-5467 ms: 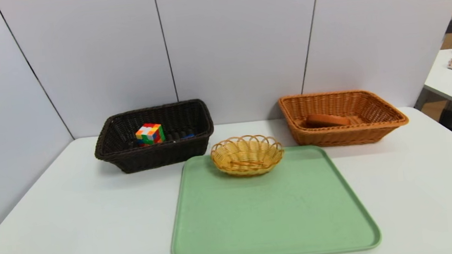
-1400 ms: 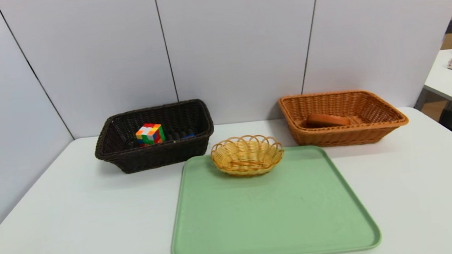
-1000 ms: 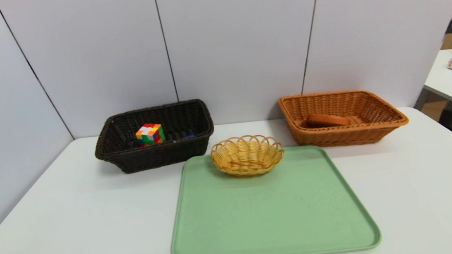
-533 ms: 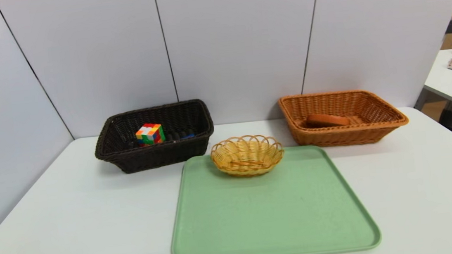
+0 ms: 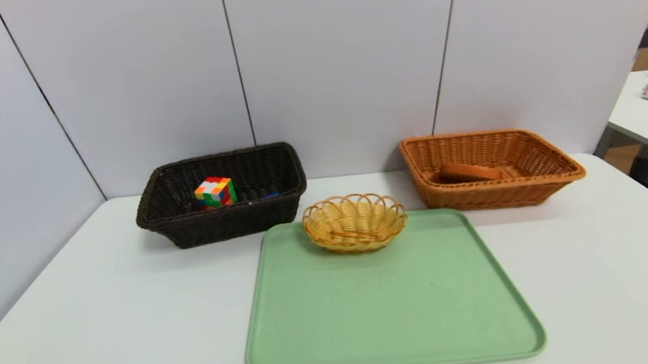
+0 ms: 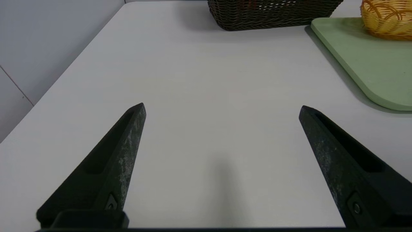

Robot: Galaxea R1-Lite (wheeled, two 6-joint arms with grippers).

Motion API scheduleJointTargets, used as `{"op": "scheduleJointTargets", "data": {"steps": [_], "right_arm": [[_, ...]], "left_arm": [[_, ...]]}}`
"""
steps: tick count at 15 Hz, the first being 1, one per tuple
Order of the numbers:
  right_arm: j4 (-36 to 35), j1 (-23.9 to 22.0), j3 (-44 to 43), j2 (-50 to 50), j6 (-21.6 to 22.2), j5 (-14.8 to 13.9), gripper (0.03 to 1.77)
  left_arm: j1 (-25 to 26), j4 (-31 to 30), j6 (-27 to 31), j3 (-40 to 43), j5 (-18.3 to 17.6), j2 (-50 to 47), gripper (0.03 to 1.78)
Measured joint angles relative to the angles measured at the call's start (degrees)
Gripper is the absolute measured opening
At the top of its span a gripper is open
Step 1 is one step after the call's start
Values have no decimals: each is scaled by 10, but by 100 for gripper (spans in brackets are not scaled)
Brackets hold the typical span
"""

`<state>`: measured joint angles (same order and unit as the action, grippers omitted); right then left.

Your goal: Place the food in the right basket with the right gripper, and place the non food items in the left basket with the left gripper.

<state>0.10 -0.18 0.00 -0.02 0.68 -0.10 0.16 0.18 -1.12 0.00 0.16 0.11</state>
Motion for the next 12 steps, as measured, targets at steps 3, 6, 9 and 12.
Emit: {"op": "scheduleJointTargets", "data": {"steps": [3, 6, 9, 12], "right_arm": [[0, 0, 0, 0, 0, 0, 170], [0, 0, 0, 0, -1, 0, 170], [0, 0, 0, 0, -1, 0, 170], [0, 0, 0, 0, -1, 0, 170]], "left_arm": [[0, 0, 0, 0, 0, 0, 169], [0, 0, 0, 0, 0, 0, 169], [0, 0, 0, 0, 0, 0, 169], [0, 0, 2, 0, 0, 0, 169]]}}
